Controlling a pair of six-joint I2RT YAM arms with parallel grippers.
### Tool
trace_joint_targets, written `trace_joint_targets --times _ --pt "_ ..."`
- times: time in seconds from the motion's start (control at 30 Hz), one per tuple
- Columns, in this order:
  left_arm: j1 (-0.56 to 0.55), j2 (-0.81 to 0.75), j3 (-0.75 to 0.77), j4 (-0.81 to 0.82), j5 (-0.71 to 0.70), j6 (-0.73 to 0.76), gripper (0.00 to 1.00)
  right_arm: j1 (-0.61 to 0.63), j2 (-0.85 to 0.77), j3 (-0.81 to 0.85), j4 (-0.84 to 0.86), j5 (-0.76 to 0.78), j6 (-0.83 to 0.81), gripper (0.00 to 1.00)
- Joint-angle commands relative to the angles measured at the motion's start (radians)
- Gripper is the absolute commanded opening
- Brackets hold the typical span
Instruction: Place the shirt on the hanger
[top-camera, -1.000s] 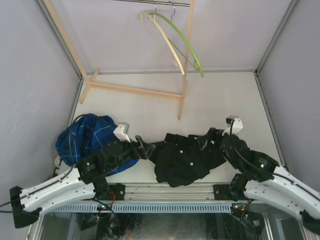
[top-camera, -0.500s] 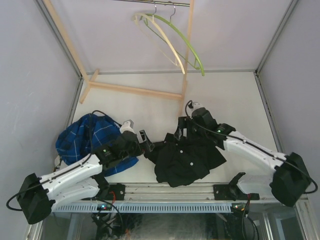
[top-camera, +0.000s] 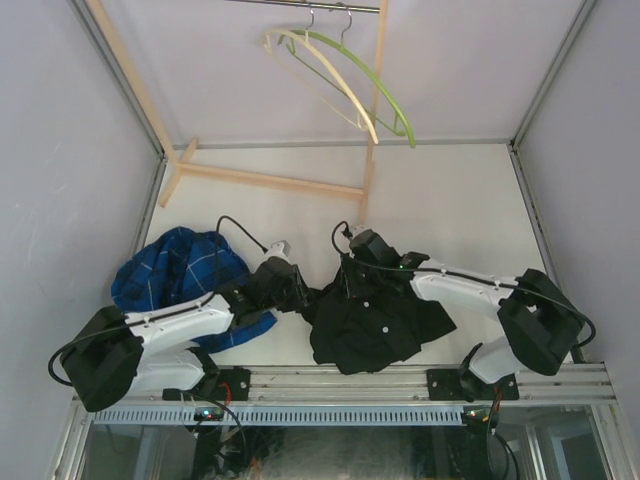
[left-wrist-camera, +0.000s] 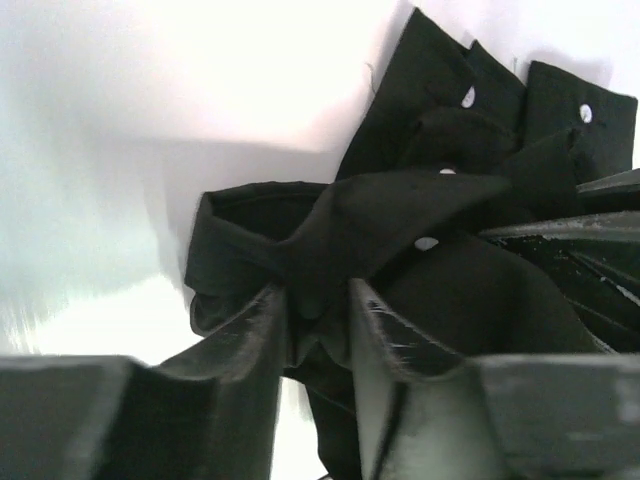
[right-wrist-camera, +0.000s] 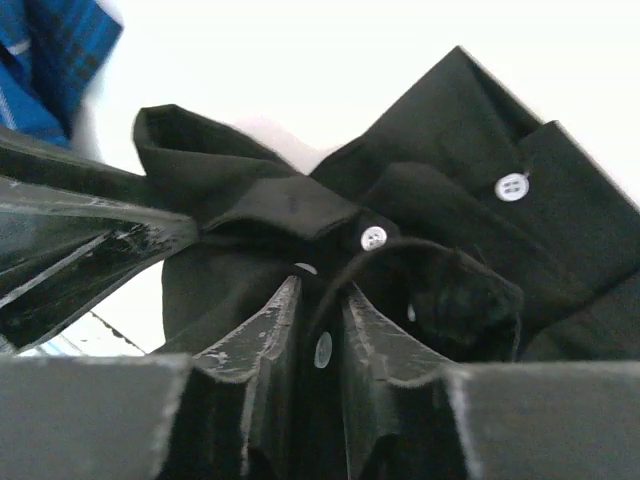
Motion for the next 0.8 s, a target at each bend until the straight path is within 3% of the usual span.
trace_joint_targets --times 0.0,0.07,0.17,0.43,0.77 --pt "0.008 -0.009 0.034 0.115 0.036 0.029 0.25 0.013 -0.106 -0.022 0.073 0.009 0.021 0.09" --pt "0.012 -0.020 0.080 0.100 0.030 0.058 0.14 0.013 -0.171 -0.029 0.074 0.035 0.007 0.00" --pt "0.022 -0.039 0.175 0.044 0.016 0.116 0.00 0.015 -0.295 -0.028 0.079 0.084 -0.043 0.00" --pt "0.050 -0.098 0.486 -0.054 -0.007 0.279 0.00 0.014 -0.553 0.024 0.172 0.202 -0.228 0.00" --pt "0.085 -0.041 1.025 -0.230 -0.008 0.531 0.00 0.014 -0.534 0.327 0.312 0.245 -0.526 0.00"
